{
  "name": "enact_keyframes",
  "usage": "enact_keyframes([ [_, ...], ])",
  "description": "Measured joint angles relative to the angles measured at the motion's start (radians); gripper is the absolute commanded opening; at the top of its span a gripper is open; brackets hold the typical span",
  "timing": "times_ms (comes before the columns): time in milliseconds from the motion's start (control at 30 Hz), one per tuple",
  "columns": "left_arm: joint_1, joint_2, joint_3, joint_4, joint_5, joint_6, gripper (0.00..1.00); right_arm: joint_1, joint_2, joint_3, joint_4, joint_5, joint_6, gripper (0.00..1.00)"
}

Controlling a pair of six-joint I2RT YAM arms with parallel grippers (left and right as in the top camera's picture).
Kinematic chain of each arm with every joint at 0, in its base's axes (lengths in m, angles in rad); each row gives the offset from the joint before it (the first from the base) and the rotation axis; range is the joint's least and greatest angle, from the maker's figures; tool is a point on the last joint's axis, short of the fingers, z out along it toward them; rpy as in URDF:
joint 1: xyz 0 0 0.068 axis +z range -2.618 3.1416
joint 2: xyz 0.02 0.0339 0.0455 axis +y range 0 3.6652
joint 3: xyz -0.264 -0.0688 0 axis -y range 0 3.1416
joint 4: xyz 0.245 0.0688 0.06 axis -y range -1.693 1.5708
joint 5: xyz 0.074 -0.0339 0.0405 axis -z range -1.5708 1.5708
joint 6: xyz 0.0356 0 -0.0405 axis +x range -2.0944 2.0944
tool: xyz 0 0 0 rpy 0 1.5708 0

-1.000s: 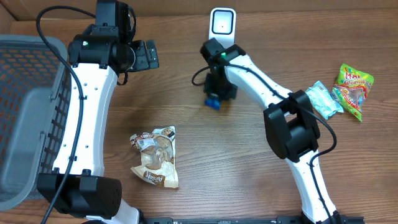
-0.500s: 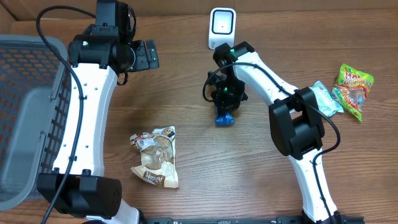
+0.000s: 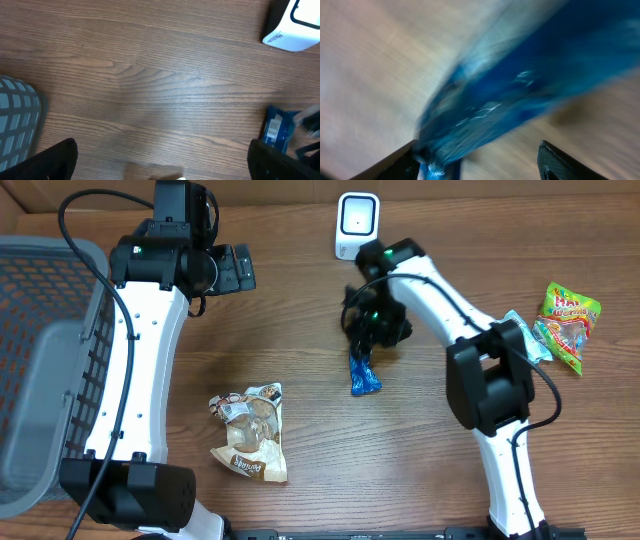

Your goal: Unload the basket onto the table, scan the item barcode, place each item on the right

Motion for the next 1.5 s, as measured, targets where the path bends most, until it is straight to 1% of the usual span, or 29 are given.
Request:
enact_keyframes([
  [67, 0.000, 0.000, 0.000, 0.000, 0.000, 0.000, 1.00, -0.035, 0.000, -0.003, 0.037, -0.014, 0.119, 0.63],
  [167, 0.000, 0.000, 0.000, 0.000, 0.000, 0.000, 1.00, -0.077, -0.002, -0.014, 0.088, -0.050, 0.242, 0.61],
  [333, 0.000, 0.000, 0.000, 0.000, 0.000, 0.000, 1.00, -0.078, -0.006, -0.070, 0.137, -0.118, 0.347, 0.61],
  [433, 0.000, 0.000, 0.000, 0.000, 0.000, 0.000, 1.00, -0.069, -0.010, -0.108, 0.167, -0.158, 0.379, 0.60],
  [567, 0.000, 0.000, 0.000, 0.000, 0.000, 0.000, 1.00, -0.081, -0.012, -0.114, 0.191, -0.186, 0.401, 0.60],
  [700, 0.000, 0.000, 0.000, 0.000, 0.000, 0.000, 1.00, -0.139, -0.013, -0.113, 0.201, -0.231, 0.413, 0.60],
  [800, 0.000, 0.000, 0.000, 0.000, 0.000, 0.000, 1.00, -0.211, -0.019, -0.112, 0.217, -0.264, 0.420, 0.59],
  [900, 0.000, 0.000, 0.000, 0.000, 0.000, 0.000, 1.00, -0.243, -0.023, -0.111, 0.250, -0.271, 0.426, 0.59],
  [1000, 0.000, 0.000, 0.000, 0.000, 0.000, 0.000, 1.00, -0.233, -0.026, -0.123, 0.314, -0.299, 0.432, 0.59],
  [1133, 0.000, 0.000, 0.000, 0.000, 0.000, 0.000, 1.00, -0.193, -0.032, -0.195, 0.427, -0.367, 0.454, 0.57],
  [1200, 0.000, 0.000, 0.000, 0.000, 0.000, 0.000, 1.00, -0.179, -0.035, -0.235, 0.461, -0.398, 0.474, 0.55],
  [1267, 0.000, 0.000, 0.000, 0.000, 0.000, 0.000, 1.00, -0.170, -0.048, -0.267, 0.489, -0.417, 0.493, 0.47],
  [1300, 0.000, 0.000, 0.000, 0.000, 0.000, 0.000, 1.00, -0.170, -0.054, -0.284, 0.498, -0.423, 0.505, 0.41],
  [1333, 0.000, 0.000, 0.000, 0.000, 0.000, 0.000, 1.00, -0.170, -0.056, -0.297, 0.502, -0.430, 0.510, 0.28],
  [1367, 0.000, 0.000, 0.000, 0.000, 0.000, 0.000, 1.00, -0.171, -0.058, -0.306, 0.504, -0.436, 0.512, 0.20],
  [1400, 0.000, 0.000, 0.000, 0.000, 0.000, 0.000, 1.00, -0.171, -0.058, -0.314, 0.506, -0.438, 0.515, 0.15],
  [1500, 0.000, 0.000, 0.000, 0.000, 0.000, 0.000, 1.00, -0.175, -0.058, -0.320, 0.503, -0.451, 0.532, 0.11],
])
